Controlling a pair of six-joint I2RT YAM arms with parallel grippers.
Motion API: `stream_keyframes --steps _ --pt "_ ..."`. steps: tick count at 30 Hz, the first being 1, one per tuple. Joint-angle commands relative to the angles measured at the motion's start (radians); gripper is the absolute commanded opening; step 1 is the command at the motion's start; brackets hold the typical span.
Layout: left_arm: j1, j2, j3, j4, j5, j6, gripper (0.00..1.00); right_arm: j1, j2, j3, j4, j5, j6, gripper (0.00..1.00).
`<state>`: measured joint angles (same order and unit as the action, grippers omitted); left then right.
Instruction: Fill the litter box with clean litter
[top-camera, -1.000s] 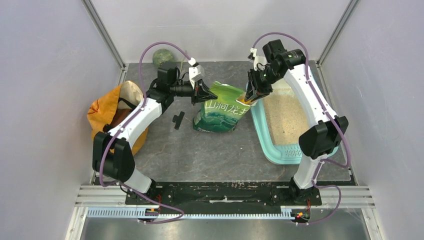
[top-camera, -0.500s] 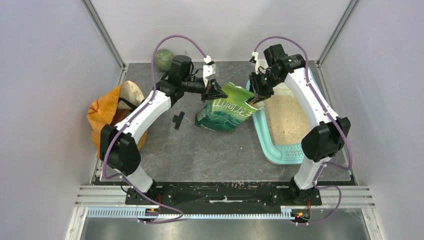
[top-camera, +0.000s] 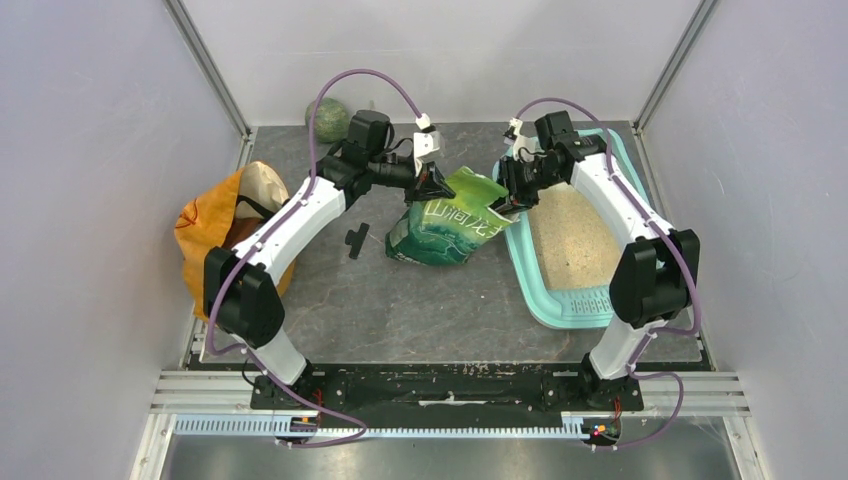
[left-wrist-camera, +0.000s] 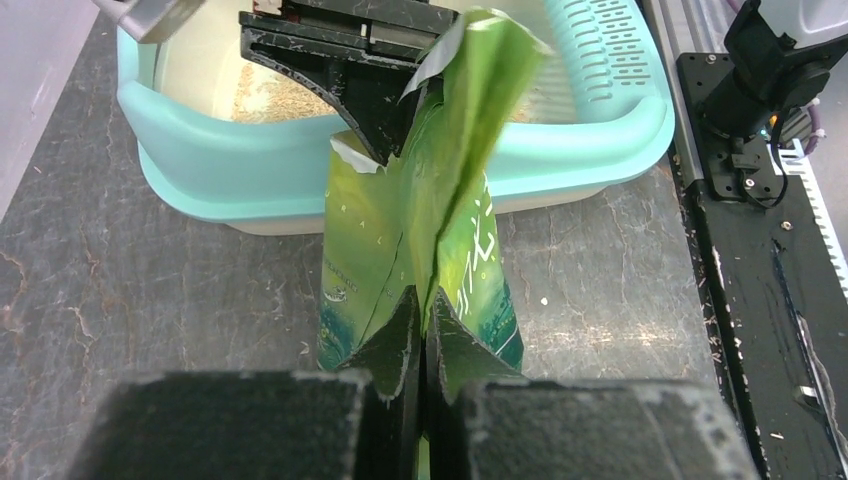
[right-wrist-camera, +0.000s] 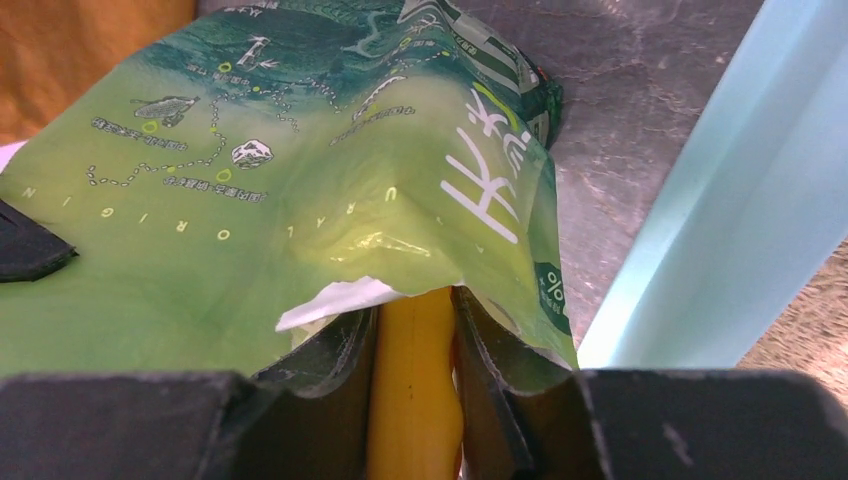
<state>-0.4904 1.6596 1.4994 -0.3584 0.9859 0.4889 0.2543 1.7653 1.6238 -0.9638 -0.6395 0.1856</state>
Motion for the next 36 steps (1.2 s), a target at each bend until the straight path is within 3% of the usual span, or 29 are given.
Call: stream_keyframes --steps 1,8,21,36 --pt "-0.028 -0.018 0.104 0.11 0.072 0.054 0.02 -0.021 -0.068 -0.076 0.191 -0.28 0.106 0.0" --pt "-0.04 0.024 0.187 0.121 0.089 0.008 0.02 -0.088 -0.174 -0.158 0.252 -0.421 0.153 0.0" --pt "-0.063 0.094 0.277 0.153 0.097 -0.065 0.02 -0.247 -0.337 -0.309 0.211 -0.474 0.146 0.0" --pt "-0.064 0.123 0.311 0.096 0.09 -0.033 0.02 -0.474 -0.38 -0.329 -0.066 -0.529 -0.093 0.0"
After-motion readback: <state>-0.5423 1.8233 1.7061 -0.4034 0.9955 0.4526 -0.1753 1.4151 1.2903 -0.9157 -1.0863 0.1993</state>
